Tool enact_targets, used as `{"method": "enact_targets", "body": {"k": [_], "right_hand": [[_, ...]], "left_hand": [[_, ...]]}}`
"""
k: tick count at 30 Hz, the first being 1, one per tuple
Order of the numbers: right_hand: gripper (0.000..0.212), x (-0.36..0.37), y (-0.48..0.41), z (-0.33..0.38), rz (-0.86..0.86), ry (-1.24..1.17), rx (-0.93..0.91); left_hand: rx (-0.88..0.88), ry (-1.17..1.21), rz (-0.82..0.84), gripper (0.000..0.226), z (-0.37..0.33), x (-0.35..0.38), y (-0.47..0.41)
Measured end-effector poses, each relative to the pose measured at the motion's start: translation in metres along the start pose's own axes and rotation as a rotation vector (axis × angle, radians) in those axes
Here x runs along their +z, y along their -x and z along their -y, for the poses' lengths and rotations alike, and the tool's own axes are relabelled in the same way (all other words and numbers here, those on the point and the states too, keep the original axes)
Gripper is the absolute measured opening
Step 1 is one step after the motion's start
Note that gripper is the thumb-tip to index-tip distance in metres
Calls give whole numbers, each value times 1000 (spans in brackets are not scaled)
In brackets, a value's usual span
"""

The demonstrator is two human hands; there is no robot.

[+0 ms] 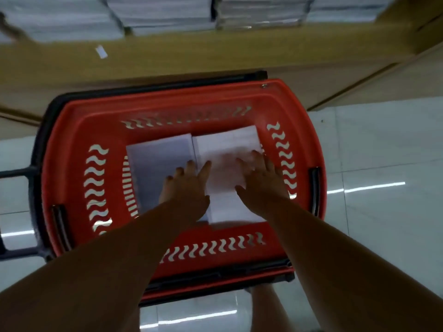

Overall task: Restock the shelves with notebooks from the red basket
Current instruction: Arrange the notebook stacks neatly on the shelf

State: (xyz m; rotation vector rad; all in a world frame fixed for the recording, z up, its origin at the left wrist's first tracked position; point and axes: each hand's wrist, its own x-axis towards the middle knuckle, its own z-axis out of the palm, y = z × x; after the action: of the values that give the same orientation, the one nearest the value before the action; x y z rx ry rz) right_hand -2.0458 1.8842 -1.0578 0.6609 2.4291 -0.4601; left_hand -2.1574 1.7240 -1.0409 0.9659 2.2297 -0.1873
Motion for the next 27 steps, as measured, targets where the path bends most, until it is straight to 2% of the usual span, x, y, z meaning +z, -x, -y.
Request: {"method": "enact_targets", "body": {"k": [4, 8, 12, 17, 23, 27], "right_hand": [[78, 22, -9, -2, -26, -89, 67], [81, 38, -14, -5, -39, -128, 158], [79, 36, -13, -9, -14, -293, 199], [77, 37, -21, -8, -36, -310, 232], [82, 45, -31, -10, -4, -379, 301], [83, 42, -28, -6, 22, -387, 327]], "left_hand": [[-42, 139, 49, 104, -9, 28, -12], [-115, 367, 86, 105, -25, 45, -12], [-273, 712, -36, 97, -40, 48, -16], [-421, 1102, -169, 89, -50, 49, -23], [-512, 1305, -246, 78, -45, 49, -27], [-549, 1160, -217, 97, -58, 47, -32]]}}
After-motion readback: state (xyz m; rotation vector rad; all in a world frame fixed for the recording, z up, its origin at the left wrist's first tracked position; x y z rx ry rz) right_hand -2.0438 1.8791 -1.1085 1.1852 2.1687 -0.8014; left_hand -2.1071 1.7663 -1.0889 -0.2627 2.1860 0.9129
